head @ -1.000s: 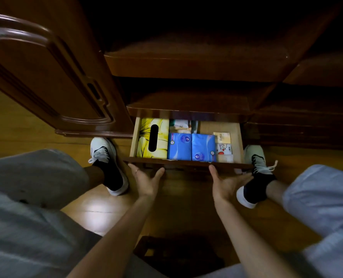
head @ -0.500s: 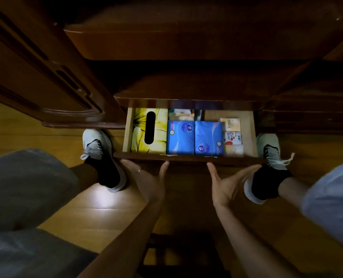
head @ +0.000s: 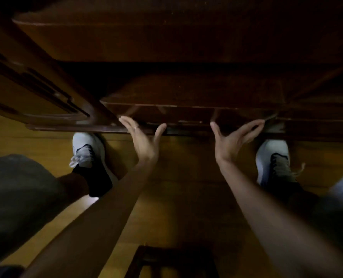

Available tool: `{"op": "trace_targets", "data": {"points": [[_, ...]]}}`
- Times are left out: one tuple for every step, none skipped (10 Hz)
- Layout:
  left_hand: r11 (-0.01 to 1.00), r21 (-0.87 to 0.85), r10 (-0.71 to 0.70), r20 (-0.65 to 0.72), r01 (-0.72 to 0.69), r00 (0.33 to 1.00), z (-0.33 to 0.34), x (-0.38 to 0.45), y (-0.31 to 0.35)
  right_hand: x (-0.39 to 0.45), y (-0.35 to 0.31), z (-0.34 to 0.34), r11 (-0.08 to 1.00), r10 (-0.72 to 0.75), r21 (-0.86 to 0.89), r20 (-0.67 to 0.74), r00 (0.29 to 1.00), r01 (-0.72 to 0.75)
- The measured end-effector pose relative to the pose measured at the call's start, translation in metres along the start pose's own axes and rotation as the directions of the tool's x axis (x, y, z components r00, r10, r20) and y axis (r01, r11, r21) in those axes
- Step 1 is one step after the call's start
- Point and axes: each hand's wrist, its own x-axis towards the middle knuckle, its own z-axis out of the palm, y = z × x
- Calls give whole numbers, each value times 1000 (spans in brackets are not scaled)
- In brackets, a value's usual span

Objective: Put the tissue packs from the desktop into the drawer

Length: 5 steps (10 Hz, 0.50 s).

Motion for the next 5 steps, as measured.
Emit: {"op": "trace_targets", "data": {"points": [[999, 48, -11, 32, 10, 999, -9, 1, 5, -1, -8, -9, 999, -18, -36, 25, 1000, 19], [989, 139, -60, 89, 48, 994, -19, 0, 14, -2, -20, -28, 988, 11, -155, 61, 998, -1], [974, 223, -93, 189, 50, 978, -46, 0, 26, 3, -34, -48, 960, 80, -277, 149, 986, -37], [971, 221, -161, 312, 93, 936, -74, -6, 50, 1, -59, -75, 947, 158, -311, 237, 959, -79], [967, 253, -150, 455, 34, 878, -105, -17, 73, -12, -85, -102, 975, 92, -222, 337, 937, -16]]}}
